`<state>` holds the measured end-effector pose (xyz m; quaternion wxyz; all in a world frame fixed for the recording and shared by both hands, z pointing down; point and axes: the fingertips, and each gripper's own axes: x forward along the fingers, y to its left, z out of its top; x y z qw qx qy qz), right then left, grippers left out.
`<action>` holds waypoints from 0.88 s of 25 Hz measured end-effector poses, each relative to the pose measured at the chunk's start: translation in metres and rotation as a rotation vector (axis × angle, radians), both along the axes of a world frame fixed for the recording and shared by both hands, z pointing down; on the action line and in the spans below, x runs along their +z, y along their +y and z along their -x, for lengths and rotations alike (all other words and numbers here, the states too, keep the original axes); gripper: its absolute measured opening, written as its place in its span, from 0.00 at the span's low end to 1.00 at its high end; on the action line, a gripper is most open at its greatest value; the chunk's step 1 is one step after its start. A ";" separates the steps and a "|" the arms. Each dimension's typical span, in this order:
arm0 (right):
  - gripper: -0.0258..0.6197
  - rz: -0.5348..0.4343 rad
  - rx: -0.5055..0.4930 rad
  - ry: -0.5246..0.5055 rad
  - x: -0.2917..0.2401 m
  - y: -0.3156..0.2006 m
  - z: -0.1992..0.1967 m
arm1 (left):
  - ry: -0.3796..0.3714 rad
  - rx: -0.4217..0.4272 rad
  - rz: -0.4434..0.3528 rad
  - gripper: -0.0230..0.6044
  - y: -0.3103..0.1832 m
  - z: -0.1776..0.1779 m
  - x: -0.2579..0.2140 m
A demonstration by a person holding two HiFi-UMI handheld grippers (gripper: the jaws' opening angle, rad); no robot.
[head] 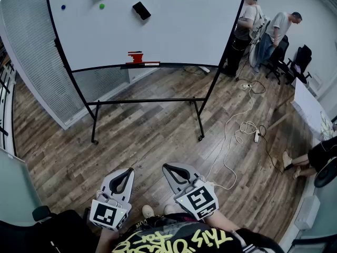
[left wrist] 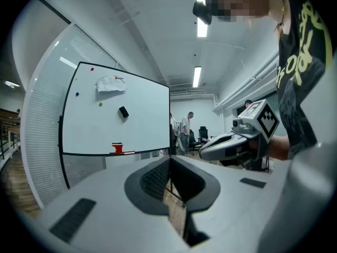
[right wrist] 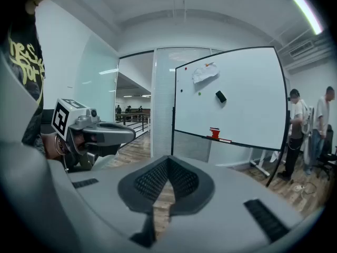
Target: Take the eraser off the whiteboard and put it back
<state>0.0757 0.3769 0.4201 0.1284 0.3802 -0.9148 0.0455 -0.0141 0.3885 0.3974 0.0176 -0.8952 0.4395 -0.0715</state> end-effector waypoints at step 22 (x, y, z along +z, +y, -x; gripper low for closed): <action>0.05 -0.009 0.035 0.014 0.002 0.002 0.039 | -0.009 0.031 0.016 0.05 -0.001 0.036 0.003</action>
